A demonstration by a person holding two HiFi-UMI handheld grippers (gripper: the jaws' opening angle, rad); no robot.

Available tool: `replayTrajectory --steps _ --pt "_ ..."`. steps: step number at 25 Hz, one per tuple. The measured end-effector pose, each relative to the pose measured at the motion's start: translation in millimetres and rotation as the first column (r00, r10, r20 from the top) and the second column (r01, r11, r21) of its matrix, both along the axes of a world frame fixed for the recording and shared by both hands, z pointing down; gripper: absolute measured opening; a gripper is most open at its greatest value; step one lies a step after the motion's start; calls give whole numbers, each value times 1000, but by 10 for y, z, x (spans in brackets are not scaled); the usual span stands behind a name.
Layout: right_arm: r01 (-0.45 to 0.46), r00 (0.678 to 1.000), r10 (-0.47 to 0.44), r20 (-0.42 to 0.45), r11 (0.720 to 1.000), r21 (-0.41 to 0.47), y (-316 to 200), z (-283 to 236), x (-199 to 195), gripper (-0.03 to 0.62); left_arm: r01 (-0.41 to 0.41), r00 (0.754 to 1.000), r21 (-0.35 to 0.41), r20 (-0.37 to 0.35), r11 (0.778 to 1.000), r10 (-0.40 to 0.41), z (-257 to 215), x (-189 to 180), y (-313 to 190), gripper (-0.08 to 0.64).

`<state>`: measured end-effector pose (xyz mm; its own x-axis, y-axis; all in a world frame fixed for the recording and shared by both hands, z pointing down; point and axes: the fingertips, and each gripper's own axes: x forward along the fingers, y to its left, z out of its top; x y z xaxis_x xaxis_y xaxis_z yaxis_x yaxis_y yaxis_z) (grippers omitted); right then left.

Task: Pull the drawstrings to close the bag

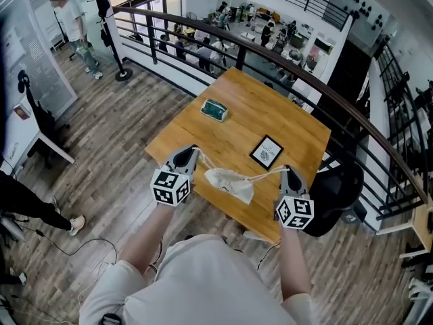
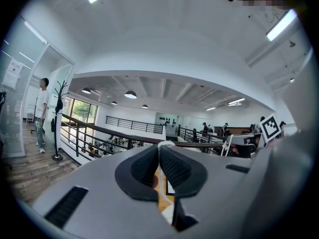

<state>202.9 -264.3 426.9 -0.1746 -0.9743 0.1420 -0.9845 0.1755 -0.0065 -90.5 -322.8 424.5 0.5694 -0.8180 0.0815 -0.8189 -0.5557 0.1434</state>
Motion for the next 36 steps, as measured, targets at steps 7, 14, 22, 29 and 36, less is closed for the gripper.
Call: replayTrajectory --steps 7,14,22,29,36 --pt "0 1000 0 -1 1000 -5 0 38 28 9 0 1000 -6 0 1000 0 30 30 -3 2" --pt "6 1000 -6 -3 1000 -16 -11 47 28 9 0 1000 -13 1 1000 0 25 52 -20 2" --pt "5 1000 -5 -3 1000 -16 -32 120 115 9 2 1000 -17 7 1000 -2 87 143 -35 2" --pt "12 1000 -12 -10 1000 -20 -39 104 172 9 9 1000 -22 9 1000 -8 63 208 -28 2" --pt "12 1000 -13 -18 1000 -17 -67 204 219 9 12 1000 -25 11 1000 -11 173 251 -49 2"
